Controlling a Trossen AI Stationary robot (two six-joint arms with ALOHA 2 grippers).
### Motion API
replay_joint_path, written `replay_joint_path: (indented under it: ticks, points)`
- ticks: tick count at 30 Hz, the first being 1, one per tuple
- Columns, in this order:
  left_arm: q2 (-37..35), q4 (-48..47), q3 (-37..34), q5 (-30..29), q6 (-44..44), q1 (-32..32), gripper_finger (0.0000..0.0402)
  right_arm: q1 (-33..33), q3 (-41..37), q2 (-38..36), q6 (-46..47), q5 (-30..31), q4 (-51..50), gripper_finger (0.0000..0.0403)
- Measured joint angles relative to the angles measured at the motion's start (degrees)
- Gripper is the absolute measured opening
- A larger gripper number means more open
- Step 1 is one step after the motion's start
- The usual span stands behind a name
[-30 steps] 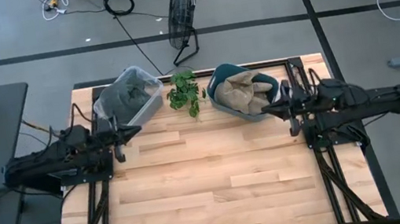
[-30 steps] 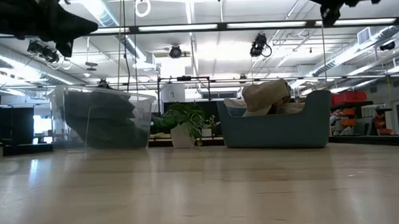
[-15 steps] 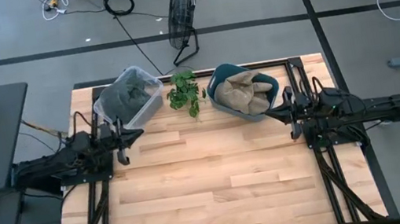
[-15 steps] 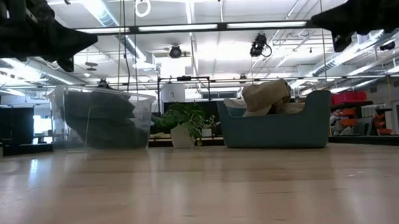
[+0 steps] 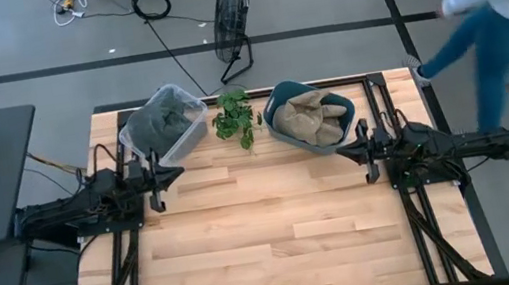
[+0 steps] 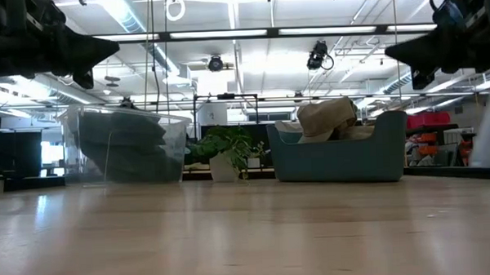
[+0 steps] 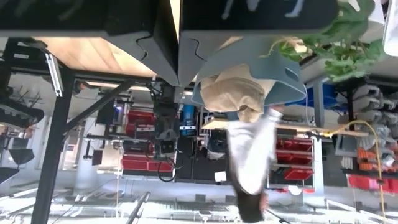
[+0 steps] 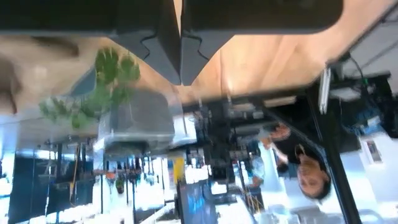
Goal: Pick & Place hat
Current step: Return to Home Position
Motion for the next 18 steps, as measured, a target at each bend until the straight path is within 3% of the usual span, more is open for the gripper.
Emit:
replay_joint_path:
  ticks: [7,13,18]
  points:
    - [-0.02,-1.15,-0.02,0.0,-3.88,0.0,0.0002,0.0,-0.61,-0.44,-0.43,0.35,-2.83,0.0003]
    - [0.01,-3.77,-0.04,0.0,-12.22,-0.01,0.0003,0.0,-0.59,-0.43,3.05,6.04,-5.14,0.0008]
    - [0.01,-3.93,-0.04,0.0,-14.35,0.0,0.0003,0.0,-0.55,-0.43,4.61,6.62,-5.01,0.001]
